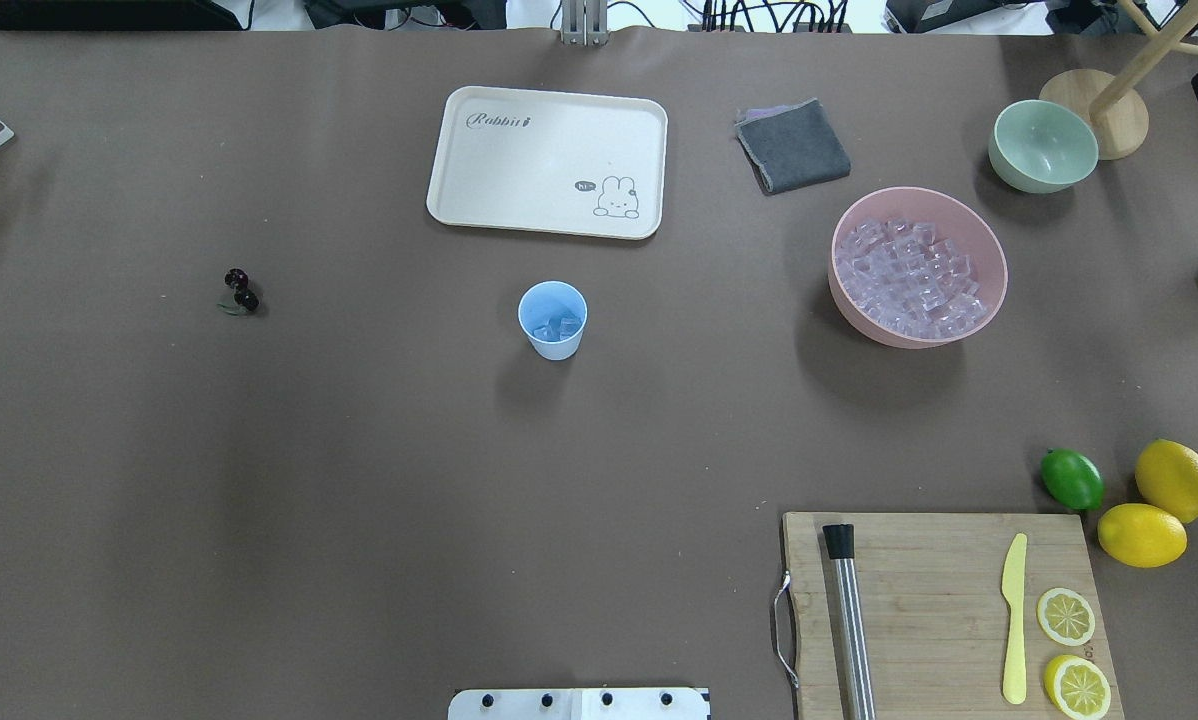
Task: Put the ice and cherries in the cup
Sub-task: 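Withdraw the right arm while the left gripper moves toward the dark cherries, then grasp the pair of dark cherries with the left gripper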
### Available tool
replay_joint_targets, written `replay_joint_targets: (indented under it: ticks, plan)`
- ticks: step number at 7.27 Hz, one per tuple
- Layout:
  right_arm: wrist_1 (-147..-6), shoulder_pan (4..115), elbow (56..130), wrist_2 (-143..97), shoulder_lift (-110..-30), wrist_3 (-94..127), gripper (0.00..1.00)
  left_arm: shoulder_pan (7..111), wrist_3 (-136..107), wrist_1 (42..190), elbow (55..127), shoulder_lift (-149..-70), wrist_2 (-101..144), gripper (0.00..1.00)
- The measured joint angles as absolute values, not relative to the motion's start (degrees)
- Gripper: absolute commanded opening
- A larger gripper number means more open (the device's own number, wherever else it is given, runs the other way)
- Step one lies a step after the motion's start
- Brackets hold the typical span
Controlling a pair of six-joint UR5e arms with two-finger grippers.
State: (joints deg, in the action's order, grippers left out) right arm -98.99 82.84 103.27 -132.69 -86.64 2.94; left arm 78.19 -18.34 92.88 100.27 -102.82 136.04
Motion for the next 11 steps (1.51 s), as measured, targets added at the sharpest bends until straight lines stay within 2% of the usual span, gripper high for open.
replay_joint_targets:
  ticks: [2, 3, 6, 7, 8, 9, 11]
  plan:
    - [-98.9, 83.3, 103.8, -132.6, -87.0, 2.4, 1.00, 66.6, -29.6, 96.5, 102.2, -102.7, 129.1, 0.98]
    - [-98.8, 83.4, 104.2, -132.4, -87.2, 2.4, 1.00, 62.2, -33.9, 101.0, 100.9, -102.4, 126.7, 0.98]
    - [-98.5, 83.6, 105.2, -132.0, -88.3, 2.3, 1.00, 52.9, -38.0, 113.0, 91.4, -105.3, 118.9, 0.97]
    - [-98.3, 83.9, 105.9, -131.8, -88.9, 2.4, 1.00, 51.6, -38.6, 114.5, 87.8, -107.8, 118.2, 0.92]
    - [-98.3, 84.4, 106.4, -131.6, -89.5, 2.4, 1.00, 50.9, -38.7, 116.3, 85.0, -109.3, 117.9, 0.92]
    - [-98.2, 84.6, 106.5, -131.4, -89.9, 2.4, 1.00, 50.7, -38.6, 117.7, 83.1, -110.2, 117.8, 0.80]
    - [-98.2, 85.1, 106.7, -131.3, -90.4, 2.3, 1.00, 50.5, -38.4, 118.7, 80.6, -111.3, 117.6, 0.76]
